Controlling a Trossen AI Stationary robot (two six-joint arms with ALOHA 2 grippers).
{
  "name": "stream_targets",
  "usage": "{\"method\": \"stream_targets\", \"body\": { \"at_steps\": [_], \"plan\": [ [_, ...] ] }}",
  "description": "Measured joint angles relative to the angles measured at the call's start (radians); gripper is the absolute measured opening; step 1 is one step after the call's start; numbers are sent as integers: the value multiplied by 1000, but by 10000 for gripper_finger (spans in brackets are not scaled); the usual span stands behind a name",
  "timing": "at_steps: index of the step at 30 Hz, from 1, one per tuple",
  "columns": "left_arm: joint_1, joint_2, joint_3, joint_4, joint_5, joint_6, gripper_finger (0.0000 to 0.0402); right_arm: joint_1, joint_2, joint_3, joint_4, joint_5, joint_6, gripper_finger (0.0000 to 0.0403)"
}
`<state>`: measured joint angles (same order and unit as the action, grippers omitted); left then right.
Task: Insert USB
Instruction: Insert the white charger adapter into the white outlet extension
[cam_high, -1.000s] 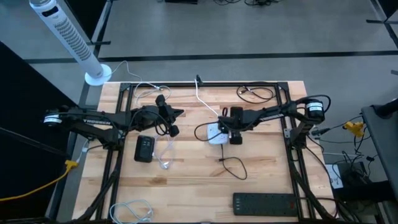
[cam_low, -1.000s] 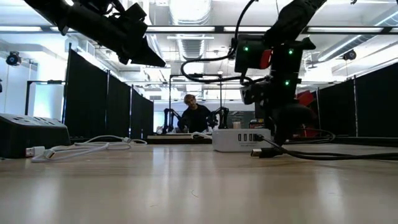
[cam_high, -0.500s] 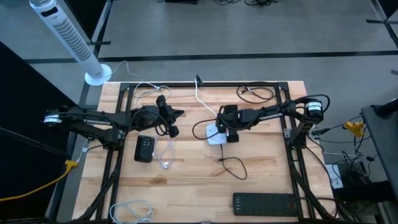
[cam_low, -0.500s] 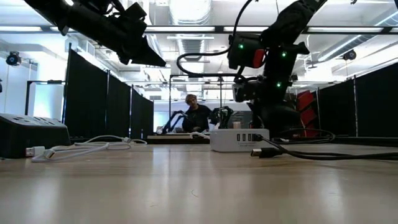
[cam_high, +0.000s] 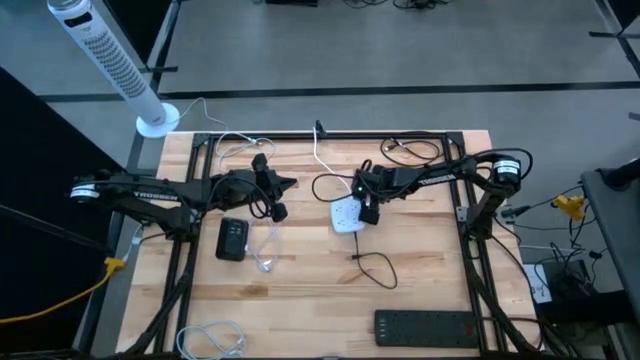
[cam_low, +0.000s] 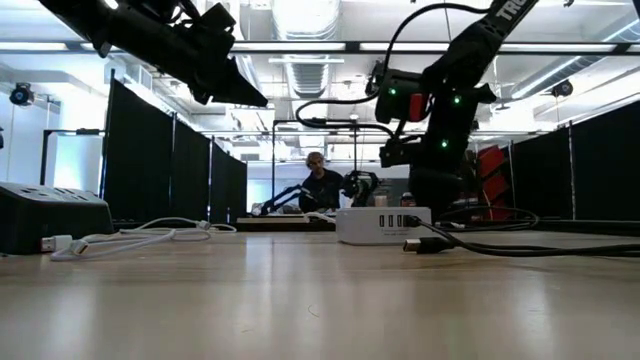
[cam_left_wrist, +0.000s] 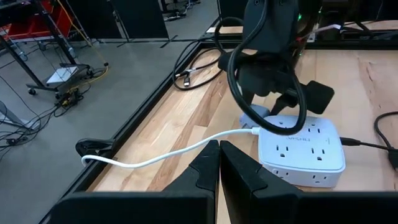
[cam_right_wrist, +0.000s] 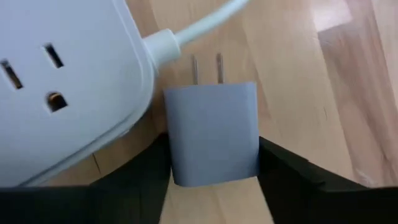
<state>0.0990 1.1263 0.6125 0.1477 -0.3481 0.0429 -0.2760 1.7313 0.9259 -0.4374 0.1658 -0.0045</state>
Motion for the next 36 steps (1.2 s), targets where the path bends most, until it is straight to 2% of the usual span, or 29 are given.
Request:
{"method": "stream_targets", "body": {
  "at_steps": [6,10,15,17,19,23,26,32,36],
  "plan": [
    [0,0,0,0,0,0,0,7,-19,-1,-3,8,-63,193],
    [0,7,0,7,0,-21,0,54,-93,-4,-57,153,-77,193],
    [14,72,0,190,5,-83,1,228,-221,-4,-72,342,-90,193],
    [16,124,0,286,53,-81,7,320,-262,-3,-36,401,-104,193],
    [29,183,0,386,159,-81,19,410,-274,1,-7,485,-125,193],
    [63,297,26,579,424,-147,64,556,-247,24,9,662,-161,193],
    [68,373,81,608,531,-182,115,601,-206,64,9,720,-165,193],
    [61,521,236,467,541,-209,218,608,-119,159,6,776,-217,193],
    [61,592,366,272,475,-237,256,607,-87,191,-26,793,-247,193]
  ]
}}
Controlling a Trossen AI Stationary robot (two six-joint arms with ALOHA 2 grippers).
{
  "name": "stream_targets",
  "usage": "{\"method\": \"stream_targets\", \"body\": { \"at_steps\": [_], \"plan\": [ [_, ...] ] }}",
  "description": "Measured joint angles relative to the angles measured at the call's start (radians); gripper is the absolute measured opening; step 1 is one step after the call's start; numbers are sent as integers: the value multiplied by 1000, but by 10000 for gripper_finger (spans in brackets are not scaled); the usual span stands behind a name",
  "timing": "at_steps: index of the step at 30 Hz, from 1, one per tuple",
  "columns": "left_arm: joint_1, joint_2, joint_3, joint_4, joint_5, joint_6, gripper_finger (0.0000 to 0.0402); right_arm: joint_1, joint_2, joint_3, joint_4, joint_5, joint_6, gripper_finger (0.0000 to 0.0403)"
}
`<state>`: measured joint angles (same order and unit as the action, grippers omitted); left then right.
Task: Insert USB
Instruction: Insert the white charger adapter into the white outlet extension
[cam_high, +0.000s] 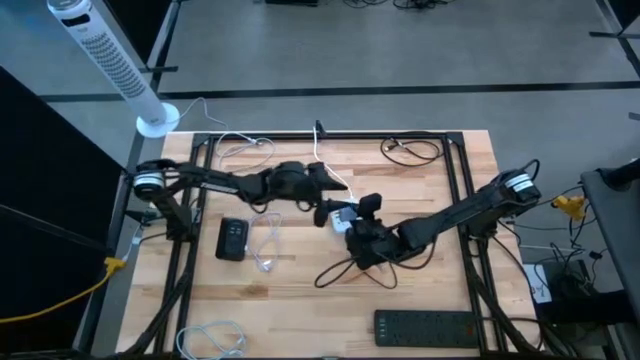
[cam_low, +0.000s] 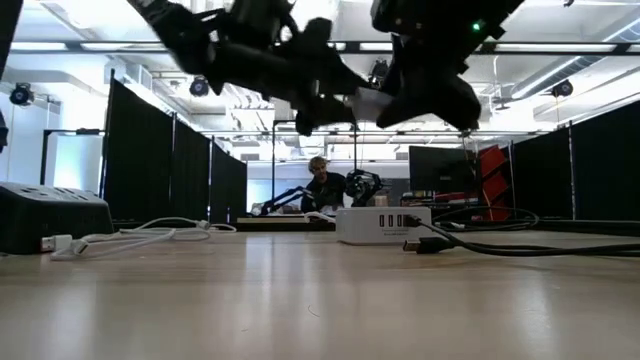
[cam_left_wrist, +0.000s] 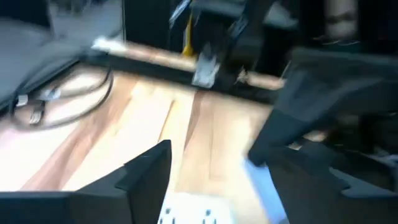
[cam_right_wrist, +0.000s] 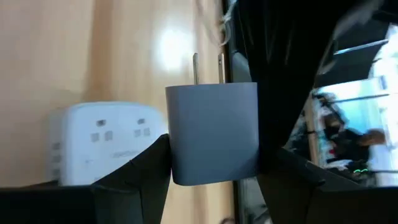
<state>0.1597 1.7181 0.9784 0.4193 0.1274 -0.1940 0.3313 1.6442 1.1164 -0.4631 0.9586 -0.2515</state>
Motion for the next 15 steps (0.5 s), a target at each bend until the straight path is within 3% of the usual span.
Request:
{"method": "stream_targets", "body": {
  "at_steps": [4,8,15],
  "plan": [
    [0,31,74,-160,-44,-2,266,1,2,1,-15,-9,8,193],
    [-7,41,64,-210,-44,2,263,-4,-6,-5,-36,53,54,193],
    [-25,-7,67,-229,-42,35,261,6,-7,-11,-127,48,142,193]
  ]
}}
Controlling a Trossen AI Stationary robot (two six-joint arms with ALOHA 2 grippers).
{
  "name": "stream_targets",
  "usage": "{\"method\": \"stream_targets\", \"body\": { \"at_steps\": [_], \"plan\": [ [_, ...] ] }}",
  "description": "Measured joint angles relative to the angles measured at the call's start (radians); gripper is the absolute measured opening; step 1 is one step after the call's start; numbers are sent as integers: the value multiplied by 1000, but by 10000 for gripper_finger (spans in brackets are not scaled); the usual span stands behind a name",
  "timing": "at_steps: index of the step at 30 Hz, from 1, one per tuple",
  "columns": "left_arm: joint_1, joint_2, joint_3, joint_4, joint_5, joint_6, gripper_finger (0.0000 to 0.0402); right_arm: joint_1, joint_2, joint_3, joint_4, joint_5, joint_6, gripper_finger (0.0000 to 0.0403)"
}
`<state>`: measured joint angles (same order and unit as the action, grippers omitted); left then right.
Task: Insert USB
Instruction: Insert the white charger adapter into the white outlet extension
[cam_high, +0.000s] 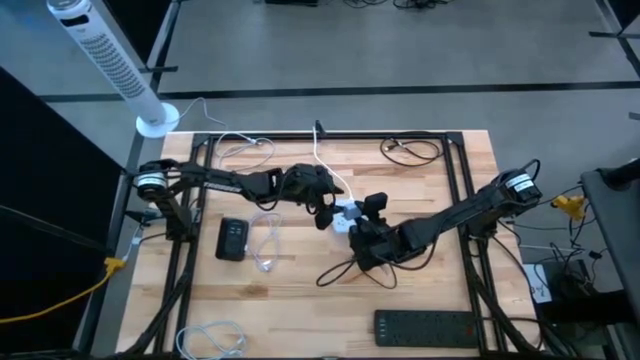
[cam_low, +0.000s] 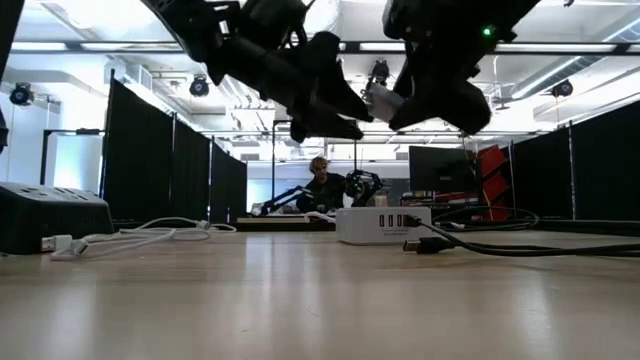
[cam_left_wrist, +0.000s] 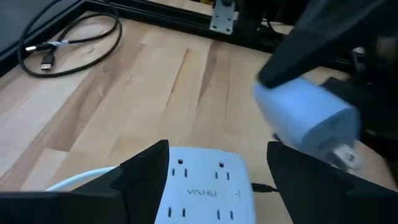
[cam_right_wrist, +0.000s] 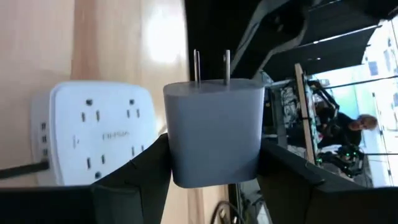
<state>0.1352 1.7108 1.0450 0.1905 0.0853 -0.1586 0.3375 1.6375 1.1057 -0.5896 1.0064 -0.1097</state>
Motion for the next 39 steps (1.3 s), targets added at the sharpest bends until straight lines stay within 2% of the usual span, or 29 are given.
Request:
{"method": "stream_targets", "body": {
  "at_steps": [7,15,21,25,39],
  "plan": [
    [-28,-36,-11,-12,9,54,261,16,-5,-2,-54,123,68,193],
    [-60,-31,-12,105,6,78,261,16,-2,-2,-20,146,66,193],
    [-65,-30,-12,104,-109,70,261,17,-1,-2,43,153,18,192],
    [-65,-30,-13,104,-113,68,261,19,-1,-2,96,155,-35,192],
    [-66,-30,-15,94,-113,71,261,102,-1,-2,96,164,-66,190]
  ]
}}
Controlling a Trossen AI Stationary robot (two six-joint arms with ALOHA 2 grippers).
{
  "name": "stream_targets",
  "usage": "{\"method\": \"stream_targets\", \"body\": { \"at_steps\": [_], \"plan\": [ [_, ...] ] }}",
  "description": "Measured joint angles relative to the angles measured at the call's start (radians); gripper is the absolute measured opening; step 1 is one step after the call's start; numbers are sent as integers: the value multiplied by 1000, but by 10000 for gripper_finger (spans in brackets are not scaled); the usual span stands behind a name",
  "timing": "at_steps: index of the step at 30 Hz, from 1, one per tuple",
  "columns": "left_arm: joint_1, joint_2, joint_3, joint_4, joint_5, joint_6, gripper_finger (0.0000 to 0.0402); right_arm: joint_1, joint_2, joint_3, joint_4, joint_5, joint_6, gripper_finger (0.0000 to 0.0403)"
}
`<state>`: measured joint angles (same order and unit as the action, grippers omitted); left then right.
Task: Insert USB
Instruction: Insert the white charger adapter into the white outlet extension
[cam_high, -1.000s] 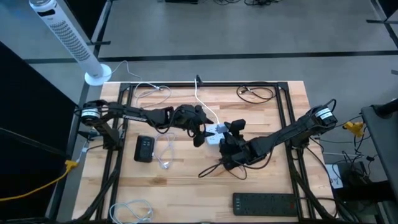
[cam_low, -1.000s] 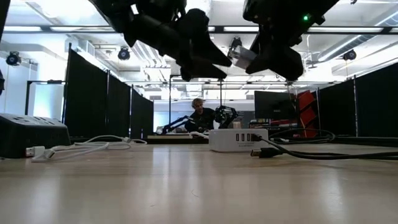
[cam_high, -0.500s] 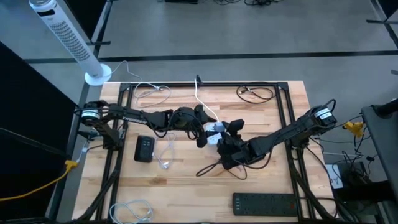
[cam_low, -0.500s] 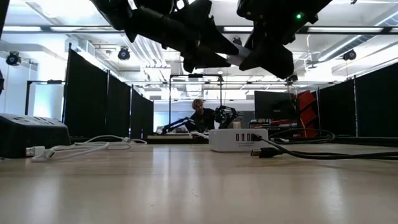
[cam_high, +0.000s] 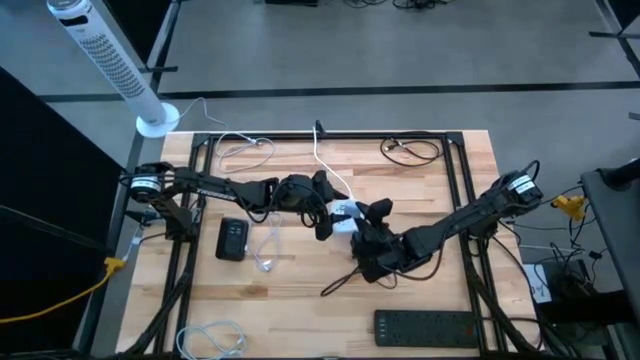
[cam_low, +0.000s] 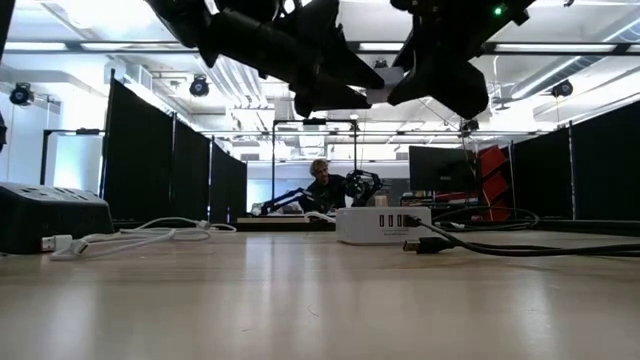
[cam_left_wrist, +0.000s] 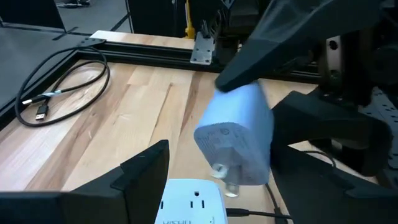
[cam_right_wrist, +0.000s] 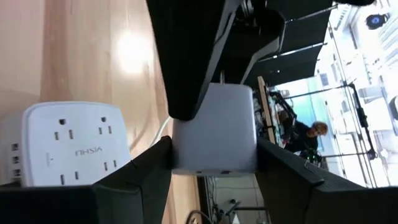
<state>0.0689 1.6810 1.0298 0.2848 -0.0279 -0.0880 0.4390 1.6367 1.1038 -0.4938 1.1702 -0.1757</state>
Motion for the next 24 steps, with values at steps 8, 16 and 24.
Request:
{"method": "stream_targets", "body": {
  "at_steps": [8,16,24],
  "plan": [
    [6,1,0,1,-38,1,261,46,0,0,11,7,-2,189],
    [6,-1,0,-37,-36,28,261,50,-5,1,0,-23,-4,189],
    [3,-84,0,-328,-341,43,261,9,-119,1,-1,-365,19,189]
  ]
}}
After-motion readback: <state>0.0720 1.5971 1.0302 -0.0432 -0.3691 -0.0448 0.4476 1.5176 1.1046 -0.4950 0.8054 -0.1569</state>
